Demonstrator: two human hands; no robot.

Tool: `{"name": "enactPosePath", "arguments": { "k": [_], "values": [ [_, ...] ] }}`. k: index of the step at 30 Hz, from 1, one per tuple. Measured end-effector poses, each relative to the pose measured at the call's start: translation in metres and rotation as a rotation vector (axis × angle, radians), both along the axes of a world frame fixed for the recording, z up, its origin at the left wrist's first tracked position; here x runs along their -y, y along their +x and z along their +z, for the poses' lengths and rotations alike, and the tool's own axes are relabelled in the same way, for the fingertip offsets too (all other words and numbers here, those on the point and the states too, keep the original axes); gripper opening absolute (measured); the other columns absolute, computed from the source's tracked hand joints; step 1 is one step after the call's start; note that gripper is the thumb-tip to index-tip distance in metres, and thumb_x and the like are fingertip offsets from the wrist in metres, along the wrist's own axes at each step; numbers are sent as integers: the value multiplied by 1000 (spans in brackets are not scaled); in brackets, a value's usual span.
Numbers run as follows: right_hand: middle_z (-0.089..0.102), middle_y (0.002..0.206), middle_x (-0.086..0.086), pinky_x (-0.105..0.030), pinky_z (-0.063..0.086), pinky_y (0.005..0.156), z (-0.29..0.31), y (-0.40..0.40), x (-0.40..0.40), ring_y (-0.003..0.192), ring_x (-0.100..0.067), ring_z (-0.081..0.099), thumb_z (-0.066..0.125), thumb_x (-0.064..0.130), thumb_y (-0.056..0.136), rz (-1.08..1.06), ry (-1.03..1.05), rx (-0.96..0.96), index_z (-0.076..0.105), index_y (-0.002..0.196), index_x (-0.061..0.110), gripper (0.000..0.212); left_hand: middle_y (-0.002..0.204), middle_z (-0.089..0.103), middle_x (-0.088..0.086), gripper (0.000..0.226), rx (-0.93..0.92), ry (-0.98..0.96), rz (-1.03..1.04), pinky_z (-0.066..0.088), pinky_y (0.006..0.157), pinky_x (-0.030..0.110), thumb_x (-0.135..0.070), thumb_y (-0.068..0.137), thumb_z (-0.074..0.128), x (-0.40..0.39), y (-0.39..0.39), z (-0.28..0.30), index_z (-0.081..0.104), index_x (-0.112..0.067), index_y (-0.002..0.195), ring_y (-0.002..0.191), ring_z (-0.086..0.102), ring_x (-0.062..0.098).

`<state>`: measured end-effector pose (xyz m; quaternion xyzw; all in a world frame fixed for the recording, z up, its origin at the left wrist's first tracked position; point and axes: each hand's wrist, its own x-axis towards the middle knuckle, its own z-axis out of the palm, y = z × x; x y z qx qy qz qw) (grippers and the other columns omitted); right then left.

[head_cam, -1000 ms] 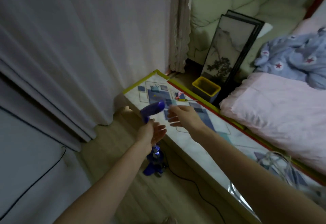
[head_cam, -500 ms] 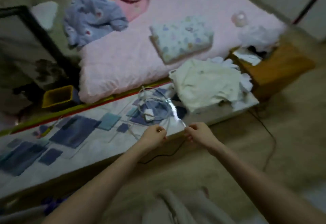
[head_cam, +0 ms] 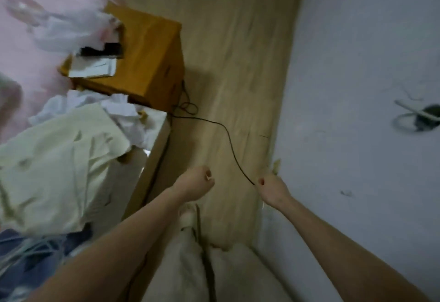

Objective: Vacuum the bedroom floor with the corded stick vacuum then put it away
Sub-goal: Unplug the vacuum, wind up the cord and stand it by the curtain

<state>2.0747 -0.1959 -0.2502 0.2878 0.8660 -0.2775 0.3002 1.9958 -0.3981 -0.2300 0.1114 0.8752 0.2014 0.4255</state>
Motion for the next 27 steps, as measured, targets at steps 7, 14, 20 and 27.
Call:
{"name": "enactPosePath", "arguments": {
  "k": [7, 14, 20, 27],
  "values": [
    [61, 85, -8, -26, 36, 56, -87, -20, -76, 78, -23, 57, 43, 13, 96, -111, 93, 123, 48, 68, 15, 28, 124, 59, 5, 40, 91, -33, -396, 52, 92, 36, -30, 98, 48, -76, -78, -102, 49, -13, 134, 106, 59, 20],
    [64, 93, -13, -28, 40, 63, -234, -25, -110, 83, -27, 59, 44, 13, 97, -145, 145, 218, 53, 83, 12, 16, 135, 53, 4, 45, 182, -84, -583, 47, 97, 34, -29, 98, 49, -123, -104, -250, 44, -16, 140, 117, 54, 21],
    [59, 115, -13, -32, 44, 86, -373, -12, -135, 109, -28, 54, 45, 10, 96, 130, 247, 286, 59, 109, 6, 19, 142, 44, 5, 53, 181, -8, -715, 41, 104, 37, -26, 98, 48, -159, -95, -394, 32, -18, 148, 128, 44, 23],
    [60, 102, -11, -39, 46, 81, -476, -4, -160, 94, -28, 58, 66, 4, 82, 528, 409, 168, 63, 98, 6, 17, 160, 15, 5, 66, 88, 128, -967, 20, 119, 36, -12, 97, 44, -205, -80, -529, 12, -15, 155, 148, 8, 23]
  ]
}}
